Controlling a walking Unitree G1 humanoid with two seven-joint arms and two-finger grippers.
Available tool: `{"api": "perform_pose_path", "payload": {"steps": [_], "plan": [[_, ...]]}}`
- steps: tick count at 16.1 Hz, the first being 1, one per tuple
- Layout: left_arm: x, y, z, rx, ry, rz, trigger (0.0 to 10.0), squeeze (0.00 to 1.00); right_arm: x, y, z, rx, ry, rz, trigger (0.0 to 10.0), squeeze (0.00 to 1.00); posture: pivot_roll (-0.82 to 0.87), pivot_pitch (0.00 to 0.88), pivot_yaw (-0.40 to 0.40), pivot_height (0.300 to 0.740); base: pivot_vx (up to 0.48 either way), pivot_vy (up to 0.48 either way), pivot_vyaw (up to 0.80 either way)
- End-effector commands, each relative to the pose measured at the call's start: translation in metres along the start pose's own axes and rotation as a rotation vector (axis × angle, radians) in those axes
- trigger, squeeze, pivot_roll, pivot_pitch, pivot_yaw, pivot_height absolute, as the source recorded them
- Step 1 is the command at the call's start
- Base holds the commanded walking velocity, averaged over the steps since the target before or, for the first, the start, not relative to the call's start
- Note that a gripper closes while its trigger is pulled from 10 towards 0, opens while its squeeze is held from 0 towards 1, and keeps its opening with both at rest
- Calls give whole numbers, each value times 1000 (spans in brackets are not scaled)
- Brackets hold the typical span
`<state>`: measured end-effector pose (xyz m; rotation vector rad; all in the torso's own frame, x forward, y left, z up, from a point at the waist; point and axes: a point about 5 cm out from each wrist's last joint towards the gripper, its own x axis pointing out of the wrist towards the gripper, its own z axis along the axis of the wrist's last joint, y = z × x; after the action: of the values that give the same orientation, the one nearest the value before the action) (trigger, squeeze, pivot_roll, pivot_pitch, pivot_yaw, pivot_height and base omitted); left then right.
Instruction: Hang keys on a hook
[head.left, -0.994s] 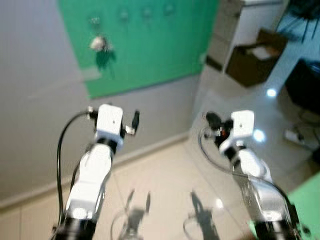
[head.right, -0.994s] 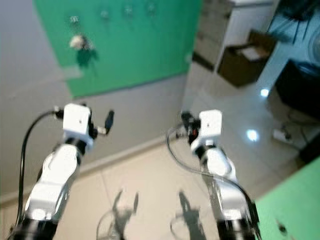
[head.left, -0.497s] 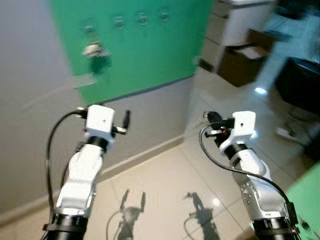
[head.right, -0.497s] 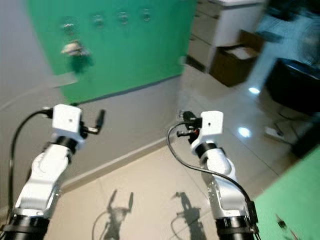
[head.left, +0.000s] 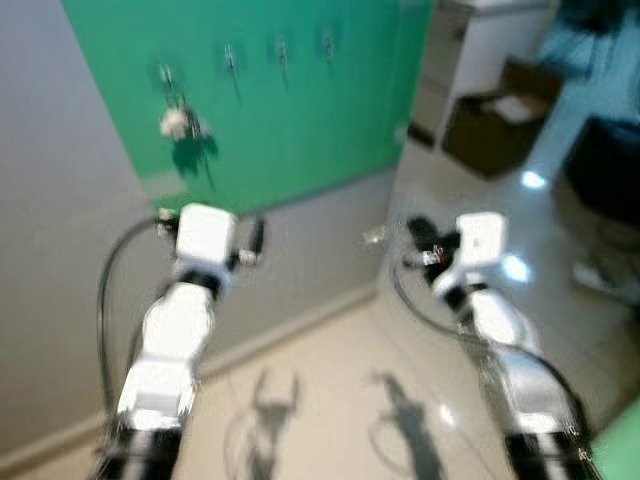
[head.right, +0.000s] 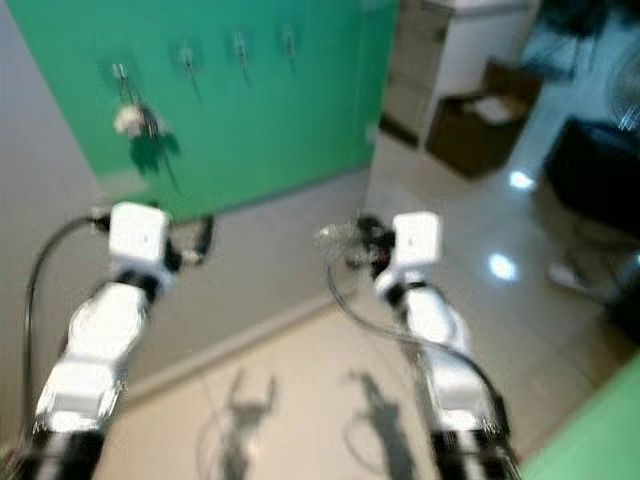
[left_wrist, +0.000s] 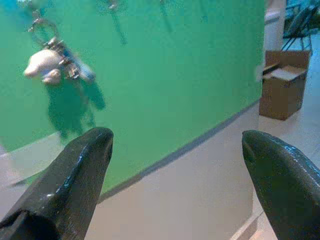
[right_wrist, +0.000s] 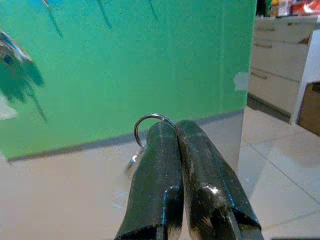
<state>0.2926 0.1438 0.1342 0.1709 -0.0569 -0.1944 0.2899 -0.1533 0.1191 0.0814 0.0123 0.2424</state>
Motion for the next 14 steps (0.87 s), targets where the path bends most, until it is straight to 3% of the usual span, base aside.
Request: {"api": "perform_pose_path", "payload": {"steps": [1, 9, 14], "plan": [[-3, 11, 0, 23, 8, 26, 10000, 0, 4, 7, 3, 7, -13, 27, 10000, 0, -40, 0, 3, 740, 405, 0, 800], [-2, 12, 0, 31, 10, 35, 10000, 0, 11, 11, 9, -4, -34, 60, 10000, 0, -38, 0, 0, 740, 405, 0, 778], [-3, 13, -2, 32, 11, 38, 10000, 0, 7, 4, 4, 44, -18, 43, 10000, 0, -45, 0, 2, 740, 0, 0, 0]]}}
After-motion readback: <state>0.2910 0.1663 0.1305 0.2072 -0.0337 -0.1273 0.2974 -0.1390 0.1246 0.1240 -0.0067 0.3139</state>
